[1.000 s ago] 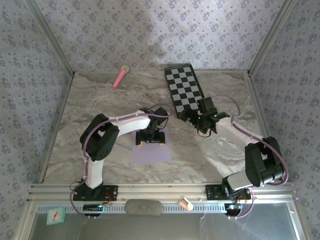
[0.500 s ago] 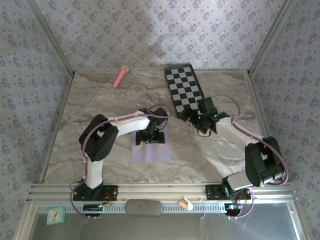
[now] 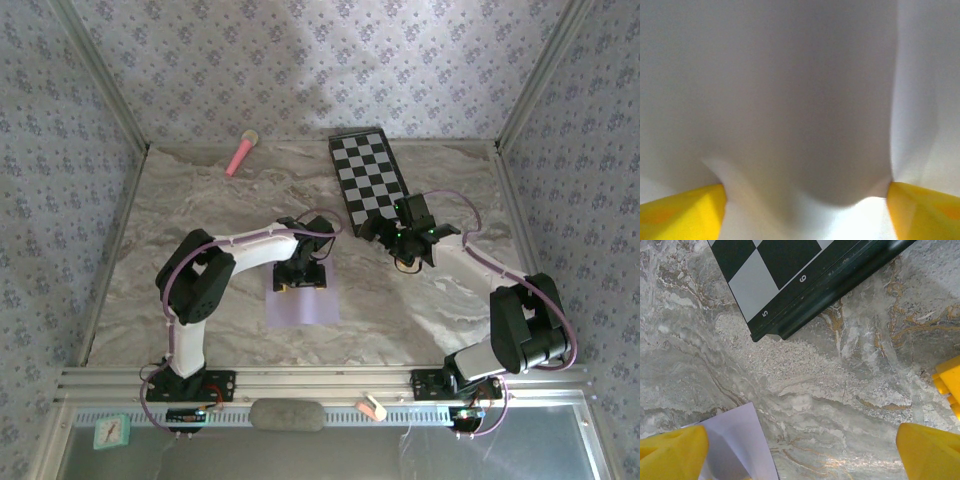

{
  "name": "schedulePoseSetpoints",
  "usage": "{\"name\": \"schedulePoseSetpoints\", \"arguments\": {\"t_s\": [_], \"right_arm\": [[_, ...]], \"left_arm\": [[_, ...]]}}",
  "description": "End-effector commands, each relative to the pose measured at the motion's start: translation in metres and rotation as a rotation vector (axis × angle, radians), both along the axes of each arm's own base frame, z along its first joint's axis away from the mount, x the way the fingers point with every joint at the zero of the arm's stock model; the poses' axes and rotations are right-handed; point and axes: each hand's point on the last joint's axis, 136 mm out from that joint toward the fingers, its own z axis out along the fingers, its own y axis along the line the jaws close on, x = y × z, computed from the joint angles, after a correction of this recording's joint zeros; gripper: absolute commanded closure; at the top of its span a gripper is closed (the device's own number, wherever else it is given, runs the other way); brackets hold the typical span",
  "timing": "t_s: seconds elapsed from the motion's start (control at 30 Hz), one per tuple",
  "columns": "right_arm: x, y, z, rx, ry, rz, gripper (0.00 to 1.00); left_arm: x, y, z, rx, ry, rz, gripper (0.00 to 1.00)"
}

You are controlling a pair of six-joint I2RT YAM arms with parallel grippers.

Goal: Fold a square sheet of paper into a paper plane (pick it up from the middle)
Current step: First fold the square sheet of paper in half at the center of the table.

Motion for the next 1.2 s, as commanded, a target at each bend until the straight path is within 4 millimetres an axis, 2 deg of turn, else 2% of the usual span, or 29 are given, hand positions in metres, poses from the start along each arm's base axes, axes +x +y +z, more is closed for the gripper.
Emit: {"name": "schedulePoseSetpoints", "arguments": {"t_s": [0.0, 0.1, 0.23, 0.4, 0.5, 0.6, 0.7, 0.97, 1.17], "right_arm": [[-0.001, 0.000, 0.000, 0.017, 0.007, -0.011, 0.02], [0.000, 0.001, 0.004, 0.031, -0.008, -0.007, 0.02], [0.003, 0.005, 0.012, 0.063, -0.049, 0.011, 0.02], [0.002, 0.018, 0.025, 0.128, -0.119, 0.083, 0.05], [0.000, 0.033, 0.035, 0.194, -0.159, 0.156, 0.05], [-0.005, 0.050, 0.037, 0.263, -0.162, 0.227, 0.07], [-0.011, 0.059, 0.026, 0.287, -0.121, 0.270, 0.15], [-0.026, 0.090, -0.005, 0.279, -0.002, 0.387, 0.49], [-0.033, 0.112, -0.032, 0.206, 0.071, 0.455, 0.65]], "left_arm": [[-0.004, 0.004, 0.006, 0.001, -0.013, -0.006, 0.29], [0.005, -0.005, 0.026, -0.079, -0.076, -0.010, 0.46], [0.016, -0.020, 0.058, -0.256, -0.136, -0.016, 0.61], [0.033, -0.042, 0.101, -0.558, -0.200, -0.020, 0.70], [0.039, -0.050, 0.112, -0.677, -0.210, -0.033, 0.71], [0.045, -0.053, 0.111, -0.734, -0.207, -0.035, 0.73], [0.049, -0.050, 0.098, -0.730, -0.198, -0.041, 0.74], [0.052, -0.031, 0.052, -0.641, -0.162, -0.027, 0.78], [0.047, -0.018, 0.029, -0.574, -0.138, -0.019, 0.79]]}}
